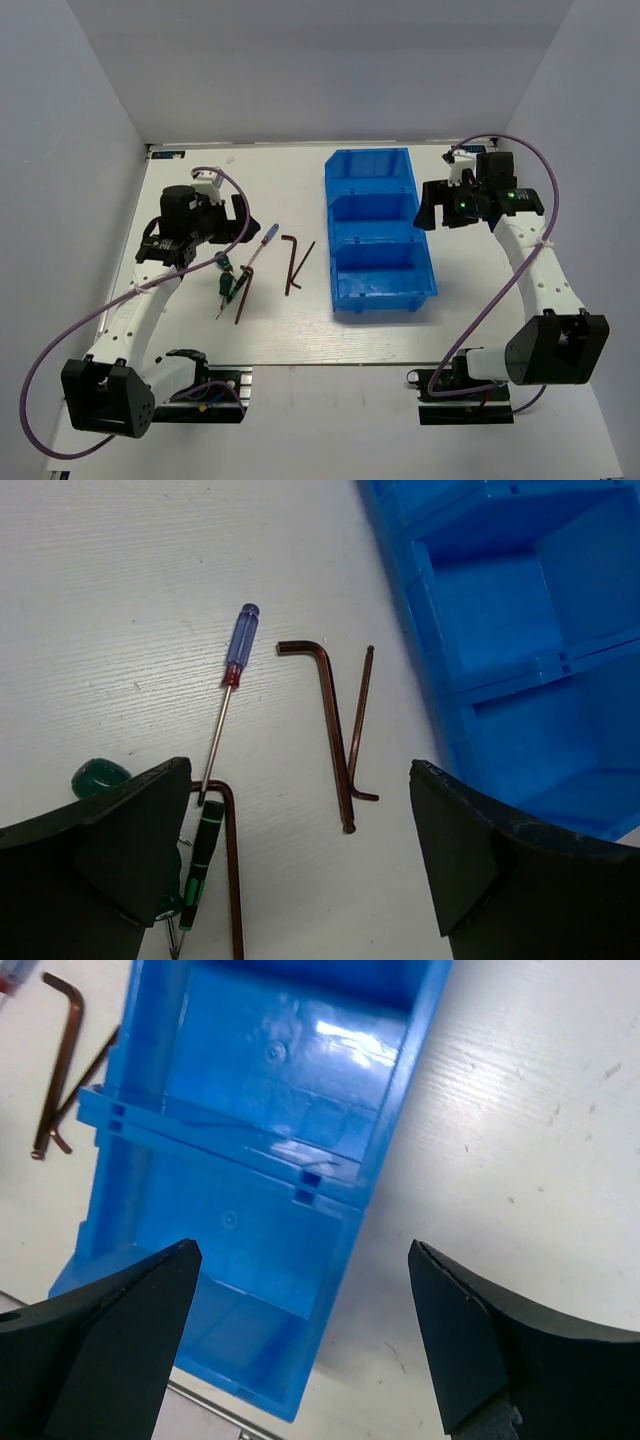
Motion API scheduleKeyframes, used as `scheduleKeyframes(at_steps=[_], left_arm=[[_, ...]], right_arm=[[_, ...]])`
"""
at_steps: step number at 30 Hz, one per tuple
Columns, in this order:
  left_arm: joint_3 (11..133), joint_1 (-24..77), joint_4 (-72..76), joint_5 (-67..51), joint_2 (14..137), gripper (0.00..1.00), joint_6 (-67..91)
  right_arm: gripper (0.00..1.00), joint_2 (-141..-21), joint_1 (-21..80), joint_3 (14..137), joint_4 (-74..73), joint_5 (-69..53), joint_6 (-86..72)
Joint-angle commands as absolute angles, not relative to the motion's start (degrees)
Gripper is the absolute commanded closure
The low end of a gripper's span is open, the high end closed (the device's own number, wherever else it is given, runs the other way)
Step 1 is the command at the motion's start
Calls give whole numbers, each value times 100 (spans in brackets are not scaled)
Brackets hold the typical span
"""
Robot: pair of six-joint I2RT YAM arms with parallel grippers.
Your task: Sort the tools into containers
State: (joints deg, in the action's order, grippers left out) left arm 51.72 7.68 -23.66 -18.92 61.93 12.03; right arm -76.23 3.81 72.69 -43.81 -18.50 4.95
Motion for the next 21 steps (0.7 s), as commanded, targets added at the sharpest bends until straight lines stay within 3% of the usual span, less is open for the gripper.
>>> scheduleKeyframes(at_steps=[1, 5, 7, 8, 9, 10, 11, 12, 14, 15, 16, 18, 19, 21], left_arm=[[5528, 791, -2452, -1969, 6258, 0, 1028], [5643, 791, -2505, -1854, 6556, 3, 827], [5695, 791, -2558, -1854, 6758, 5, 765], [5756, 791, -2558, -1854, 6820, 8, 765], [5757, 791, -2558, -1915, 6890, 16, 765], [5757, 791, -2558, -1916, 7021, 26, 765], [5757, 791, -2505, -1968, 7118, 40, 765], [5826, 791, -2505, -1969, 7232, 76, 765], [5932, 843, -2505, -2039, 7750, 100, 817], [6150, 844, -2644, -1882, 7978, 100, 817], [6405, 913, -2793, -1698, 8459, 100, 817], [6739, 975, -3014, -1495, 8971, 97, 870], [6924, 976, -3119, -1398, 9217, 75, 870], [7434, 1159, -3348, -1204, 9866, 59, 757]], right_arm=[[10, -7524, 343, 7226, -3991, -2354, 623], [10, -7348, 343, 6909, -3946, -3224, 1633], [16, -7295, 351, 6882, -3929, -3691, 1810], [30, -7278, 369, 6812, -3911, -3709, 1819], [52, -7269, 378, 6812, -3885, -3770, 1854], [82, -7286, 395, 6803, -3859, -3744, 1837], [100, -7347, 396, 6838, -3867, -3527, 1802], [100, -7374, 378, 6855, -3893, -3437, 1767], [100, -7496, 413, 6952, -4016, -3296, 1740], [100, -7506, 404, 6970, -4034, -3313, 1714], [67, -7515, 413, 6926, -4043, -3279, 1705], [47, -7506, 422, 6847, -4017, -3235, 1705], [44, -7488, 431, 6829, -3999, -3217, 1688], [41, -7445, 431, 6706, -3911, -3138, 1635]])
